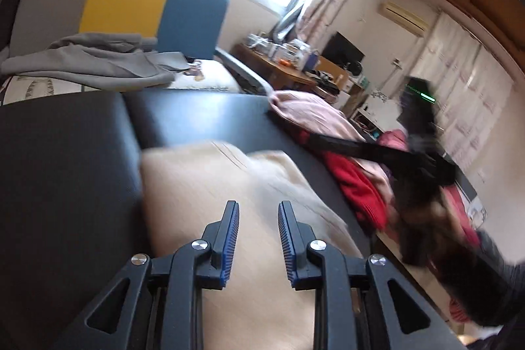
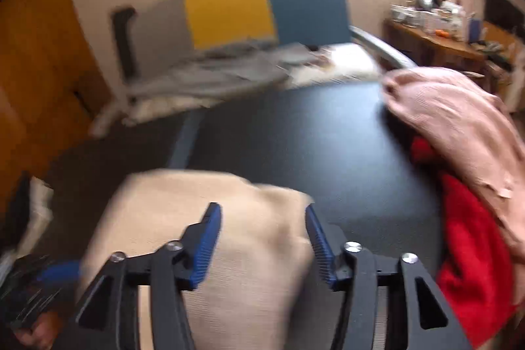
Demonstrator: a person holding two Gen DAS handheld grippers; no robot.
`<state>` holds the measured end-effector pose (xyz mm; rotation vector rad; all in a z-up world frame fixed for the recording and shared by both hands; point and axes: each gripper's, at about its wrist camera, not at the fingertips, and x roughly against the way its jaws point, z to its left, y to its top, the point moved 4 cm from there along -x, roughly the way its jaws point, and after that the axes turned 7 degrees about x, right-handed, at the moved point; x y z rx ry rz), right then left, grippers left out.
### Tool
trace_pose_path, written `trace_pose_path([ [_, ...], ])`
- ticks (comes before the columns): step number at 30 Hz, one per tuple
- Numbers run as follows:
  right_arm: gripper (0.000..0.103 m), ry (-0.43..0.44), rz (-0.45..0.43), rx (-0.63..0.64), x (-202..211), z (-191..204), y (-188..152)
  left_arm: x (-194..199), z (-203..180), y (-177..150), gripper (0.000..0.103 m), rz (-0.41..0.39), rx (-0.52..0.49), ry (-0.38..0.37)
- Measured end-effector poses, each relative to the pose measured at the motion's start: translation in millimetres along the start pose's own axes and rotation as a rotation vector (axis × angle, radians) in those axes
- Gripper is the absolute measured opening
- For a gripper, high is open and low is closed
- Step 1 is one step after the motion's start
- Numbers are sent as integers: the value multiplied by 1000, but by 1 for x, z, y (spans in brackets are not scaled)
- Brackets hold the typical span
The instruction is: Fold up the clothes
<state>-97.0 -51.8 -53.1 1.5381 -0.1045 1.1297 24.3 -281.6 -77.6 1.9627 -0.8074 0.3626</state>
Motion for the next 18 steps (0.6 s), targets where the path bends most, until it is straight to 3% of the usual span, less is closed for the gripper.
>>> trace_pose_path([
  [2, 66, 55, 1, -12, -3, 20, 8, -12, 17, 20, 25, 13, 13, 15],
  [7, 66, 60, 111, -57, -47, 34, 0, -51, 47, 42, 24, 101, 64, 16],
  [13, 66, -26, 171, -49, -69, 21, -30, -93, 60, 34, 25, 241, 28, 56],
  [16, 75, -58, 166, -37, -78, 12, -42, -102, 60, 18, 25, 258, -7, 119],
  [18, 76, -62, 157, -20, -83, 8, -48, -100, 61, 13, 27, 231, 23, 151],
])
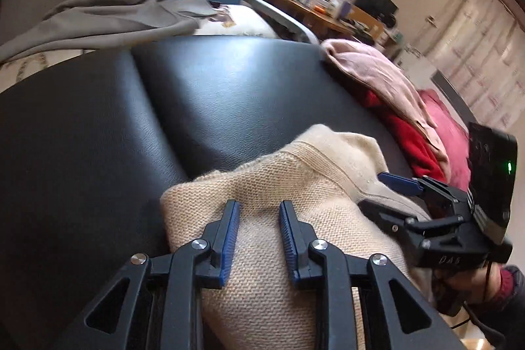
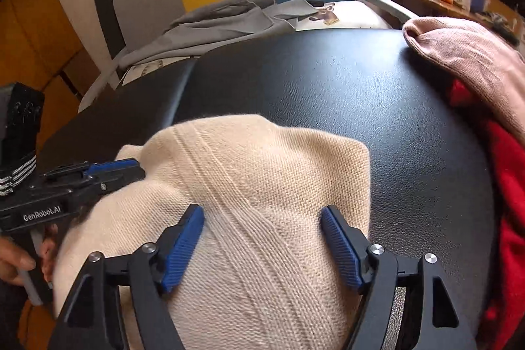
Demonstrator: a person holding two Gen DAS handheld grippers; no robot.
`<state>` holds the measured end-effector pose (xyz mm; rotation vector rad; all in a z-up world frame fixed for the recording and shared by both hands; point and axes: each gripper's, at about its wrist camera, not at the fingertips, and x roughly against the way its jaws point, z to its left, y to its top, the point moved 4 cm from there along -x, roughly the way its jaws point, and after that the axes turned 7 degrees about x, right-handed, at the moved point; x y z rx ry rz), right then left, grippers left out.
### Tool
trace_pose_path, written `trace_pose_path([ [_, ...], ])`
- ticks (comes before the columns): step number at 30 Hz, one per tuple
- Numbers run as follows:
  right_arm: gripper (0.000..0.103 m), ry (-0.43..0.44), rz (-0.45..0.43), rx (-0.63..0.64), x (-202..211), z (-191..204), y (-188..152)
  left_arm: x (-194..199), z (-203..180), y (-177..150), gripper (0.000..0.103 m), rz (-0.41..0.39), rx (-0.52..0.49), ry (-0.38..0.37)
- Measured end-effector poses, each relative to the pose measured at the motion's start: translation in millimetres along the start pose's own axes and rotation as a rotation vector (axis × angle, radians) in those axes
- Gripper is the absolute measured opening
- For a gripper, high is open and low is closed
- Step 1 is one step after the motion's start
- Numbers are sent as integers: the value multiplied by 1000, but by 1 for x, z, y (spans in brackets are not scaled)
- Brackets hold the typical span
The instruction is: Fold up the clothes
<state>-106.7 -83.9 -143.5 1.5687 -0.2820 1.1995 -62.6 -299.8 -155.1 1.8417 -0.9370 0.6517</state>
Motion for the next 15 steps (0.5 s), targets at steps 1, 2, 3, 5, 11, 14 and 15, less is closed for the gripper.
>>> trace_pose_path([
  [1, 80, -14, -9, 20, -2, 1, -1, 0, 1, -2, 27, -7, 24, 16],
  [2, 82, -29, -17, 40, -4, 1, -2, 1, 1, -4, 27, -15, 36, 36],
  [3, 83, -41, -24, 57, -6, 2, -3, 0, -2, -5, 27, -25, 24, 76],
  [5, 86, -52, -24, 72, -10, 1, -3, -2, -8, -6, 27, -46, -10, 152],
  [11, 92, -34, -21, 79, -25, -11, 7, -17, 2, 7, 27, -69, 11, 201],
  [14, 93, -41, -16, 84, -29, -12, 13, -18, 2, 11, 27, -70, 11, 210],
  [15, 93, -43, -14, 85, -30, -12, 14, -17, 2, 12, 27, -70, 10, 207],
])
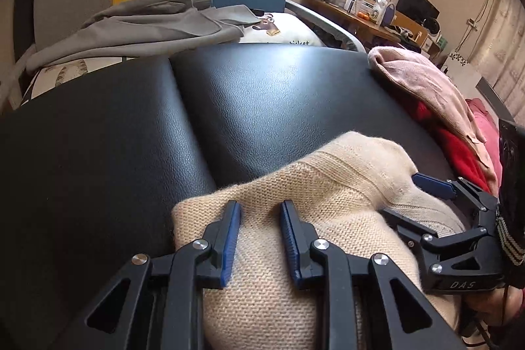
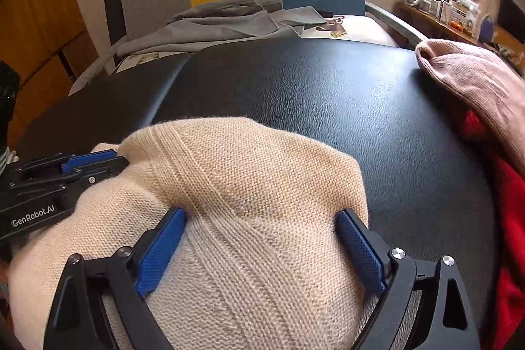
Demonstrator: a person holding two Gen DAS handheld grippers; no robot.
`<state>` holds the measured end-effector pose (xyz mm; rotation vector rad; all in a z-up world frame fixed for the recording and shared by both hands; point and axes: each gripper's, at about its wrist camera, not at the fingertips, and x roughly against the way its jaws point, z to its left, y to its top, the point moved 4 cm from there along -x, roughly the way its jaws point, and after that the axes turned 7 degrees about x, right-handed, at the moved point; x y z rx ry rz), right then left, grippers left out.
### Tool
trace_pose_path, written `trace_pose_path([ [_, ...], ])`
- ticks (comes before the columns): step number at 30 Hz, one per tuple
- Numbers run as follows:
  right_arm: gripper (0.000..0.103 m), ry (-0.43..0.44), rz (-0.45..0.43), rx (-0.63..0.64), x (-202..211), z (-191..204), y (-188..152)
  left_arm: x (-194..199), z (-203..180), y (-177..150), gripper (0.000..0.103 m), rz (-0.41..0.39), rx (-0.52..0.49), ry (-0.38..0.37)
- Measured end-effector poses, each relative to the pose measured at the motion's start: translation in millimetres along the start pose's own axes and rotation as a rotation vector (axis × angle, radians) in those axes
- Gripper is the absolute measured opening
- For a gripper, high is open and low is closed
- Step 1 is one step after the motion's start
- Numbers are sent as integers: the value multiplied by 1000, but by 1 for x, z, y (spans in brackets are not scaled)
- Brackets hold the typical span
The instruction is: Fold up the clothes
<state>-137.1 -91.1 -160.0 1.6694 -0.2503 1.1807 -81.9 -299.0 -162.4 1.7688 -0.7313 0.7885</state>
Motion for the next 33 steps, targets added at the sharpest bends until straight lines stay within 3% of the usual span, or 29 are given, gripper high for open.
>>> trace_pose_path([
  [4, 94, 5, 1, 2, 4, 0, 1, 26, 2, 4, 27, -39, 17, -12],
  [9, 91, 98, 7, -17, 36, -6, 8, 75, 6, -20, 27, -93, 0, -77],
  [13, 79, 183, -46, 90, 89, 13, -1, 94, 1, -45, 27, -100, -41, -102],
  [16, 79, 255, -30, 184, 116, 34, -24, 102, -5, -64, 27, -99, -61, -111],
  [19, 79, 231, 34, 218, 118, 43, -59, 108, -6, -77, 27, -109, -39, -117],
  [23, 79, 229, 106, 169, 106, 38, -103, 111, -10, -91, 27, -124, -57, -85],
  [26, 81, 162, 119, 192, 97, 35, -125, 99, -11, -100, 29, -95, -53, -39],
  [28, 81, 194, 84, 138, 93, 27, -132, 95, -11, -103, 31, -106, -31, -26],
  [33, 82, 160, 56, 161, 92, 31, -136, 95, -5, -104, 34, -119, 20, -31],
])
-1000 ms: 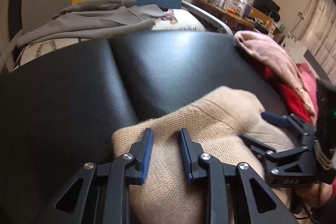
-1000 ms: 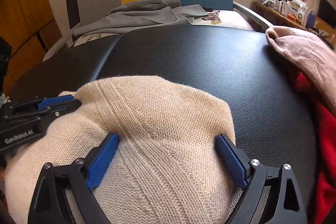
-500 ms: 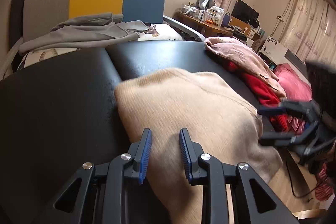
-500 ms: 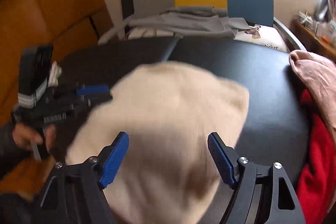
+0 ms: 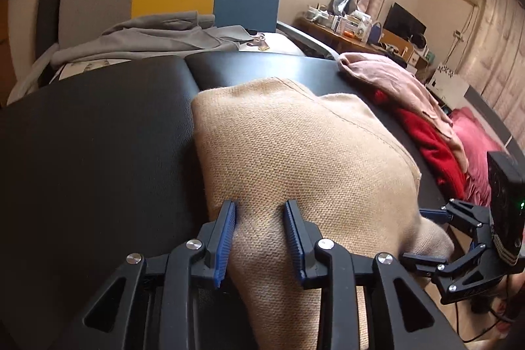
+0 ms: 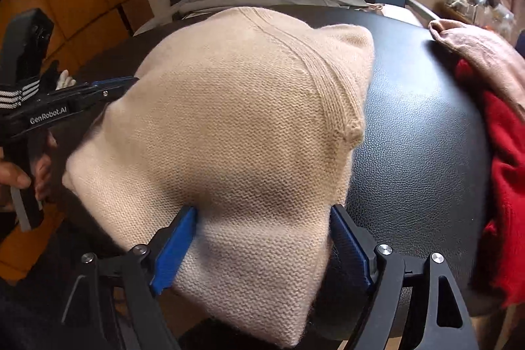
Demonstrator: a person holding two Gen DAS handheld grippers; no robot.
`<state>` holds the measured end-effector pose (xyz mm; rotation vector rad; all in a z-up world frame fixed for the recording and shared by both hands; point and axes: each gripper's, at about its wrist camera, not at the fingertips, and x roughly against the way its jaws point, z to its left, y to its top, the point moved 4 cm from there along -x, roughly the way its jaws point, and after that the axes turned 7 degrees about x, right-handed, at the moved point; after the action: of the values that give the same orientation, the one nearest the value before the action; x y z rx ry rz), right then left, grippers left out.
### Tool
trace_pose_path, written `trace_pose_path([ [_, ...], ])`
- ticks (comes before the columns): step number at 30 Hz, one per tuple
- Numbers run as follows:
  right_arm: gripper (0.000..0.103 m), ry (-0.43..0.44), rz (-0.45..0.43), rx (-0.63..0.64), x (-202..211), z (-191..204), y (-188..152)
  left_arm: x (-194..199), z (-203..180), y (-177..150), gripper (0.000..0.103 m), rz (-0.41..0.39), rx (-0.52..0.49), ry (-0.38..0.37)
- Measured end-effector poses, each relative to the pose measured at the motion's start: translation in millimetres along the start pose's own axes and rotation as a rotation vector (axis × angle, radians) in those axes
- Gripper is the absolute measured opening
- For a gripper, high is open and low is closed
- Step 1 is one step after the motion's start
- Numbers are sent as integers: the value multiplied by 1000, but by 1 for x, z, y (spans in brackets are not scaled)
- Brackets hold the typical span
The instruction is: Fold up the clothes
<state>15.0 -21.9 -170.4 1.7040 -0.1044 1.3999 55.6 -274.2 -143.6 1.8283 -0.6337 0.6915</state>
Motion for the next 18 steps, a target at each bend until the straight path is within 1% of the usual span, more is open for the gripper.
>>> trace_pose_path([
  [2, 83, -3, -8, -1, -1, 1, -1, 1, 6, -1, 38, -4, 32, -14],
  [6, 85, -19, -37, -5, -2, 3, -5, 9, 15, -1, 38, -12, 115, -76],
  [7, 88, -19, -42, -14, -2, 3, -5, 12, 18, 1, 38, -14, 138, -91],
  [8, 95, -17, -47, -27, -1, 2, -5, 16, 23, 2, 38, -16, 176, -116],
  [9, 96, -15, -52, -39, -1, 0, -5, 19, 29, 3, 38, -11, 221, -154],
  [10, 102, -11, -57, -49, 0, 0, -5, 21, 35, 4, 38, -5, 265, -191],
  [13, 103, 6, -61, -43, 2, -1, -3, 18, 63, 5, 42, 57, 412, -293],
  [14, 103, 38, -57, -62, 5, -5, -2, 18, 69, 7, 46, 60, 430, -319],
  [15, 103, 75, -74, -119, 11, -13, -1, 18, 75, 9, 50, 63, 447, -346],
  [17, 103, 150, -107, -231, 23, -30, 0, 18, 87, 14, 51, 69, 481, -397],
  [18, 103, 192, -125, -289, 29, -40, 1, 15, 88, 17, 51, 81, 479, -418],
])
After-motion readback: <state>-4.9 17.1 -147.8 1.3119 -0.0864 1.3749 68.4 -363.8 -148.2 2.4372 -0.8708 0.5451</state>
